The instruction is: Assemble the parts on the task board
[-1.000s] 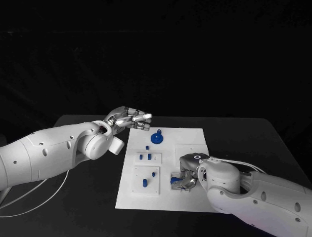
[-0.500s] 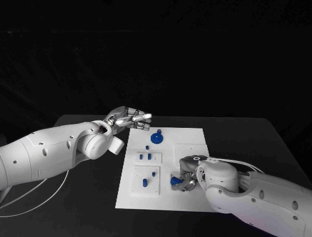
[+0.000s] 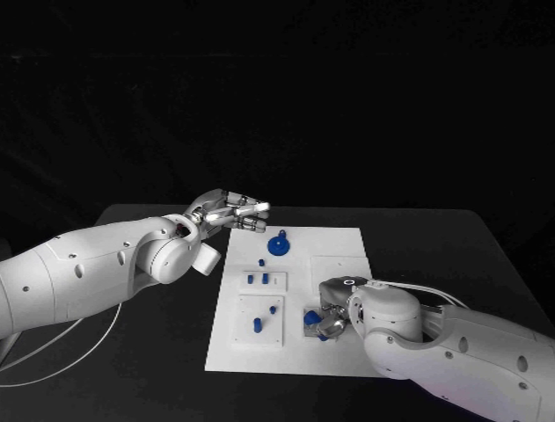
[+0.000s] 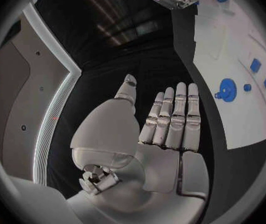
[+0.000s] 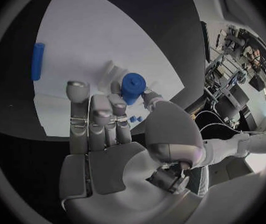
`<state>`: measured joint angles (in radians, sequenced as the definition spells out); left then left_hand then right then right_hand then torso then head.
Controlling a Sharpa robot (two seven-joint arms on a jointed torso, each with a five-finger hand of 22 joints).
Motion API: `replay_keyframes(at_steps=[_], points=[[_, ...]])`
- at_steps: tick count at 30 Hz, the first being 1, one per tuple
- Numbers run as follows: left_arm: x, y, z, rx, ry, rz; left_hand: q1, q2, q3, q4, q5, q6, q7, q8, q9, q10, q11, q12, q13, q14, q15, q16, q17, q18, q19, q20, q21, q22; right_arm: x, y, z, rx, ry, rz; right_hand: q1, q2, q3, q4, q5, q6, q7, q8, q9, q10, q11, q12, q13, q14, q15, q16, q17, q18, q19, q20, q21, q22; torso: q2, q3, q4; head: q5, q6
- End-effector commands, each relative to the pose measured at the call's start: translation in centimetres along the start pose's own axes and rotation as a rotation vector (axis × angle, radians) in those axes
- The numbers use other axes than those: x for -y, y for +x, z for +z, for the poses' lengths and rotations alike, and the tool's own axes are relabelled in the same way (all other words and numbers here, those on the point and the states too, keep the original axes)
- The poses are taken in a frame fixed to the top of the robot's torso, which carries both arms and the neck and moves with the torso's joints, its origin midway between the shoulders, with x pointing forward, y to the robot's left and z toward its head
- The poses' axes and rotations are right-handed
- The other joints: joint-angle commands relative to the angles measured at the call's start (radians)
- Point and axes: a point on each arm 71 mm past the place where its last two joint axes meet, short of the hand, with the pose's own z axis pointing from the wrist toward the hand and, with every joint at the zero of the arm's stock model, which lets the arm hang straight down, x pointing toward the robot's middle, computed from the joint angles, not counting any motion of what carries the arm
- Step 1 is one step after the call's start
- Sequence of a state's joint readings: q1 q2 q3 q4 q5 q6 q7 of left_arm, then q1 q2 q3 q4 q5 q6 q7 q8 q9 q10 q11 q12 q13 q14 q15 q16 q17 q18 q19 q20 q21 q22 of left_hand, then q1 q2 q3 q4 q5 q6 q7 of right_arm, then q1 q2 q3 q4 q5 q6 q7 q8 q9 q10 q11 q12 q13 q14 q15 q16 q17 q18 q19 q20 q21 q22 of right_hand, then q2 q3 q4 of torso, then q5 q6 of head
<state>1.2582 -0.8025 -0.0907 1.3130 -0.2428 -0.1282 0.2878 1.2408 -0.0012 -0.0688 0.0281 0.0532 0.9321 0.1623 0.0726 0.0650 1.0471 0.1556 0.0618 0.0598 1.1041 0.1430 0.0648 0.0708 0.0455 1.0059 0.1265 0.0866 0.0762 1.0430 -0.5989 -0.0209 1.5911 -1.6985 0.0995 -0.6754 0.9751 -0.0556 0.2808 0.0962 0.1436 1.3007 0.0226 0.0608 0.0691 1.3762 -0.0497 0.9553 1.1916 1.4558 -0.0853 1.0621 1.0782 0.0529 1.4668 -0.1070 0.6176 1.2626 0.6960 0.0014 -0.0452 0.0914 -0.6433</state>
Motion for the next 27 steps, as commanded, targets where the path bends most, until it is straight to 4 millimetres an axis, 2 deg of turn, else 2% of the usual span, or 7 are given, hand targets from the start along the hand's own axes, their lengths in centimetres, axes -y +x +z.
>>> replay_keyframes(at_steps=[1,2,6,14,19,22,27], points=[[0.2,0.12,0.06,-0.007,0.008,0.004,-0.003,0.01,-0.004,0.0,0.001,0.0,0.007,0.006,0.0,-0.007,-0.001,-0.002,0.002,-0.004,0.001,-0.003,0.002,0.018,-0.003,0.004,0.003,0.001,0.21,0.41,0.11,-0.046,0.017,0.055,-0.007,0.05,0.053,-0.049,-0.001,0.004,0.001,0.004,0.001,0.009,0.0,0.005,0.003,0.004,-0.001,0.011,0.006,-0.007,0.048,-0.004,0.009,0.001,0.0,-0.0009,-0.0002,-0.002,0.0],[0.2,0.12,0.06,-0.007,0.008,0.004,-0.003,0.01,-0.004,0.0,0.001,0.0,0.007,0.006,0.0,-0.007,-0.001,-0.002,0.002,-0.004,0.001,-0.003,0.002,0.018,-0.003,0.004,0.003,0.001,0.26,0.51,0.15,-0.059,0.019,0.068,-0.009,0.055,0.066,-0.053,-0.023,0.003,-0.002,0.003,0.001,0.009,0.0,0.006,0.004,0.005,-0.002,0.012,0.008,-0.007,0.048,-0.004,0.011,0.001,0.0,-0.001,-0.0004,-0.002,-0.001],[0.19,0.13,0.07,-0.008,0.007,0.004,-0.003,0.01,-0.004,0.0,0.001,0.0,0.007,0.006,0.0,-0.007,-0.001,-0.002,0.002,-0.004,0.001,-0.003,0.002,0.018,-0.003,0.004,0.003,0.001,0.42,0.76,0.27,-0.091,0.026,0.101,-0.05,0.064,0.097,-0.07,-0.021,0.005,-0.002,0.003,0.001,0.01,-0.001,0.006,0.007,0.004,-0.003,0.017,0.013,-0.006,0.048,-0.004,0.014,0.002,0.0,-0.001,-0.0009,-0.003,0.001],[0.18,0.15,0.08,-0.009,0.005,0.004,-0.004,0.009,-0.004,0.001,0.001,0.0,0.007,0.006,0.0,-0.007,-0.001,-0.002,0.002,-0.004,0.001,-0.003,0.002,0.018,-0.004,0.004,0.003,0.001,0.62,1.06,0.51,-0.13,0.038,0.129,-0.078,0.07,0.09,-0.049,-0.048,0.006,-0.001,0.003,0.002,0.01,-0.001,0.007,0.009,0.004,-0.004,0.021,0.02,-0.004,0.048,-0.005,0.016,0.002,0.0,-0.0008,-0.0005,-0.007,0.001],[0.17,0.18,0.1,-0.01,0.004,0.004,-0.004,0.009,-0.004,0.001,0.001,0.0,0.007,0.006,0.0,-0.007,-0.001,-0.002,0.002,-0.004,0.001,-0.003,0.002,0.018,-0.004,0.004,0.003,0.001,0.57,1.09,0.58,-0.136,0.038,0.135,-0.093,0.059,0.077,-0.036,-0.081,0.005,-0.001,0.003,0.002,0.009,-0.001,0.006,0.01,0.004,-0.005,0.021,0.022,-0.003,0.048,-0.006,0.016,0.002,0.0,-0.0006,-0.0005,-0.008,0.003],[0.17,0.2,0.11,-0.01,0.004,0.004,-0.004,0.009,-0.004,0.001,0.001,0.0,0.007,0.006,0.0,-0.007,-0.001,-0.002,0.002,-0.004,0.001,-0.003,0.002,0.018,-0.004,0.004,0.003,0.001,0.5,1.08,0.6,-0.136,0.036,0.139,-0.108,0.04,0.052,-0.018,-0.095,0.007,-0.001,0.004,0.002,0.009,-0.002,0.005,0.011,0.003,-0.006,0.02,0.023,-0.003,0.048,-0.007,0.015,0.001,0.0,-0.0005,-0.0007,-0.009,0.003],[0.16,0.19,0.11,-0.01,0.003,0.004,-0.004,0.009,-0.004,0.001,0.001,0.0,0.007,0.006,0.0,-0.007,-0.001,-0.002,0.002,-0.004,0.001,-0.003,0.002,0.018,-0.004,0.004,0.003,0.001,0.42,1.02,0.57,-0.129,0.032,0.146,-0.106,0.023,-0.018,0.032,-0.096,0.008,-0.002,0.004,0.001,0.012,-0.003,0.002,0.015,0.003,-0.009,0.019,0.028,-0.008,0.048,-0.013,0.014,0.001,0.0,0.0002,0.0001,-0.008,0.004]])
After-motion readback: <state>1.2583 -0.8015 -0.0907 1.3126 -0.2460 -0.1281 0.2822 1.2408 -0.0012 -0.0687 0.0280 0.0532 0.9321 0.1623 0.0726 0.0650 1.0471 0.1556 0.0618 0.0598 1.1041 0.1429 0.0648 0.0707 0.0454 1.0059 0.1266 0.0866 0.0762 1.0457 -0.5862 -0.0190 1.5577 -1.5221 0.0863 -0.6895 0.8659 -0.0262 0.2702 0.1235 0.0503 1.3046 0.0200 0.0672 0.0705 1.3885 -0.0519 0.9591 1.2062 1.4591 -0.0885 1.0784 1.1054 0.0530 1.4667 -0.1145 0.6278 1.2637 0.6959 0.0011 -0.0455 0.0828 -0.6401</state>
